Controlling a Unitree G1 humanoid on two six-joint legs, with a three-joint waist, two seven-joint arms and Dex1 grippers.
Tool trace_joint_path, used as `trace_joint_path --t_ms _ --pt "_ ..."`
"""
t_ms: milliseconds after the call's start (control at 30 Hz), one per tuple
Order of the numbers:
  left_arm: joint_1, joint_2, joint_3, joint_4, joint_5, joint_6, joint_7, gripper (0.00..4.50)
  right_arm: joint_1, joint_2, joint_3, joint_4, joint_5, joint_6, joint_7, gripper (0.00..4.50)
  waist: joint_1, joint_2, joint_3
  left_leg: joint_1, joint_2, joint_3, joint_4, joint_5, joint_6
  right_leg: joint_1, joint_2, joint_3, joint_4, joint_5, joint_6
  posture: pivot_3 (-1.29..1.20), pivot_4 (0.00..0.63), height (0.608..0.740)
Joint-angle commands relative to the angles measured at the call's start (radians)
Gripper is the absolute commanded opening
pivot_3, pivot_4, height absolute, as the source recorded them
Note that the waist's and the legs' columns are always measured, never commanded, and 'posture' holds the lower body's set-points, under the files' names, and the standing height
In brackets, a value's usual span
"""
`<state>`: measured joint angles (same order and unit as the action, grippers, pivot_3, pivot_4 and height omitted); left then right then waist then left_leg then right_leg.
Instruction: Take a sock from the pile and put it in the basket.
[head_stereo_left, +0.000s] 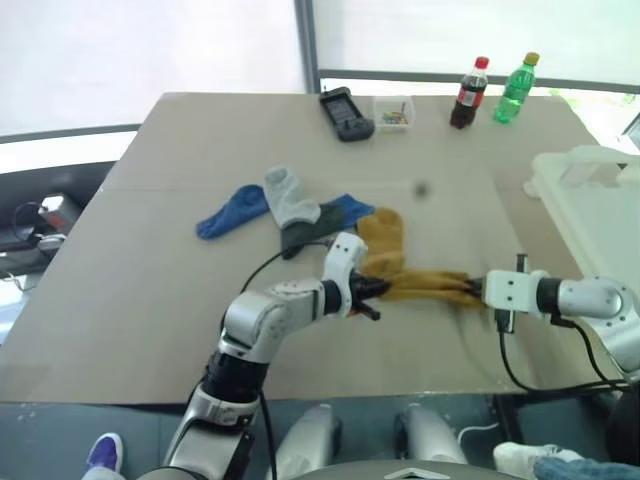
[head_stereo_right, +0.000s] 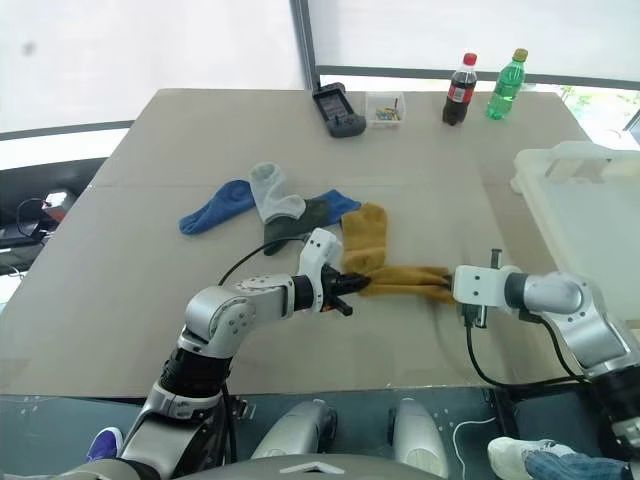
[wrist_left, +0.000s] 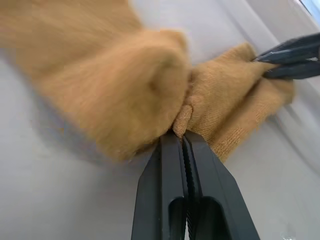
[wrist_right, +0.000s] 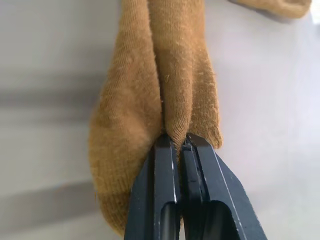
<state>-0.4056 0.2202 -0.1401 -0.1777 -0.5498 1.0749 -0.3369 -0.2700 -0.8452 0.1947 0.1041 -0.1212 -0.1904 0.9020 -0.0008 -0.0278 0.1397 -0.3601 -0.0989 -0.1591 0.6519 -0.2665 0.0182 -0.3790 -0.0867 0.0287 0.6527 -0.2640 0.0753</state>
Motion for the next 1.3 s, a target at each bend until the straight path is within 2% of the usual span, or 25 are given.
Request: trace_joint_path --t_ms 33,167,267,367,467,600,700,833,967,1067,1200,1300 --pt "0.021 0.045 0.057 -0.064 -0.031 0.021 -0.033 0.00 -0.019 0.019 0.018 0.039 -0.021 -0.020 0.002 0.03 -0.003 0.000 0.000 0.000 0.000 0.000 0.000 0.000 0.000 0.000 0.000 0.000 0.000 0.000 0.000 0.00 0.150 0.740" --pt "0.081 0.147 0.025 -0.202 -0.127 0.079 -0.164 0.00 0.067 -0.016 -0.016 -0.045 0.036 0.005 0.055 0.03 -0.006 0.000 0.000 -0.004 0.000 0.000 -0.002 -0.001 0.001 -0.006 -0.001 0.002 -0.001 0.000 0.000 0.00 0.150 0.740" --pt "0.107 0.206 -0.066 -0.213 -0.077 0.001 -0.230 0.00 0.135 -0.046 -0.040 -0.079 0.040 0.014 0.051 0.03 0.006 0.001 0.000 -0.006 -0.001 0.000 -0.003 -0.001 0.001 -0.006 -0.001 0.001 -0.002 0.000 0.000 0.00 0.150 0.740" --pt "0.102 0.202 -0.101 -0.183 -0.045 -0.041 -0.232 0.00 0.162 -0.057 -0.050 -0.111 0.068 0.055 0.078 0.03 0.017 0.001 0.001 -0.005 -0.001 0.001 -0.003 -0.001 0.001 -0.006 -0.001 0.002 -0.002 0.000 0.000 0.00 0.150 0.740" --pt "0.093 0.196 -0.131 -0.161 -0.021 -0.071 -0.246 0.92 0.197 -0.055 -0.060 -0.170 0.083 0.085 0.071 1.02 0.018 0.002 0.001 -0.003 -0.001 0.000 -0.002 -0.001 0.001 -0.004 -0.001 0.001 -0.002 0.000 0.000 0.00 0.150 0.740" --pt "0.086 0.175 -0.132 -0.118 0.026 -0.125 -0.229 2.82 0.272 -0.044 -0.134 -0.281 0.133 0.172 0.038 2.88 0.018 0.002 0.000 -0.004 -0.001 -0.001 -0.003 -0.001 0.001 -0.003 -0.001 0.000 -0.002 0.000 0.000 0.00 0.150 0.740" --pt "0.086 0.161 -0.121 -0.102 0.033 -0.146 -0.230 4.08 0.326 -0.044 -0.205 -0.368 0.169 0.234 0.014 2.93 0.019 0.002 0.001 -0.004 0.000 -0.002 -0.003 -0.001 0.001 -0.003 -0.001 0.000 -0.004 0.000 0.000 0.00 0.150 0.740" --pt "0.085 0.140 -0.100 -0.094 0.015 -0.143 -0.229 4.08 0.354 -0.004 -0.264 -0.464 0.236 0.347 -0.038 2.93 0.016 0.004 0.002 -0.004 0.000 -0.001 -0.003 -0.001 0.002 -0.003 -0.002 0.000 -0.004 0.000 0.000 0.00 0.150 0.740" --pt "0.089 0.140 -0.084 -0.101 0.003 -0.142 -0.251 4.08 0.376 0.019 -0.261 -0.508 0.236 0.381 -0.060 2.93 0.016 0.006 0.003 -0.004 0.000 -0.001 -0.003 -0.002 0.002 -0.003 -0.001 0.000 -0.004 0.000 0.000 0.00 0.150 0.740" --pt "0.094 0.174 -0.066 -0.113 -0.036 -0.120 -0.309 4.08 0.389 0.009 -0.220 -0.484 0.151 0.323 -0.084 2.93 0.016 0.006 0.003 -0.005 0.000 -0.001 -0.003 -0.001 0.002 -0.004 -0.001 0.000 -0.004 0.000 0.000 0.00 0.150 0.740" --pt "0.101 0.219 -0.061 -0.123 -0.077 -0.083 -0.374 4.08 0.366 0.071 -0.229 -0.523 0.265 0.392 -0.067 2.93 0.015 0.007 0.005 -0.006 -0.001 -0.001 -0.004 -0.001 0.002 -0.005 -0.001 0.000 -0.005 0.000 0.000 0.00 0.150 0.740" --pt "0.090 0.178 -0.041 -0.083 -0.118 -0.035 -0.366 4.08 0.359 0.069 -0.156 -0.491 0.164 0.352 -0.085 2.93 0.016 0.009 0.005 -0.006 0.000 -0.001 -0.004 -0.002 0.002 -0.005 -0.001 0.000 -0.006 0.000 0.000 0.00 0.150 0.740"
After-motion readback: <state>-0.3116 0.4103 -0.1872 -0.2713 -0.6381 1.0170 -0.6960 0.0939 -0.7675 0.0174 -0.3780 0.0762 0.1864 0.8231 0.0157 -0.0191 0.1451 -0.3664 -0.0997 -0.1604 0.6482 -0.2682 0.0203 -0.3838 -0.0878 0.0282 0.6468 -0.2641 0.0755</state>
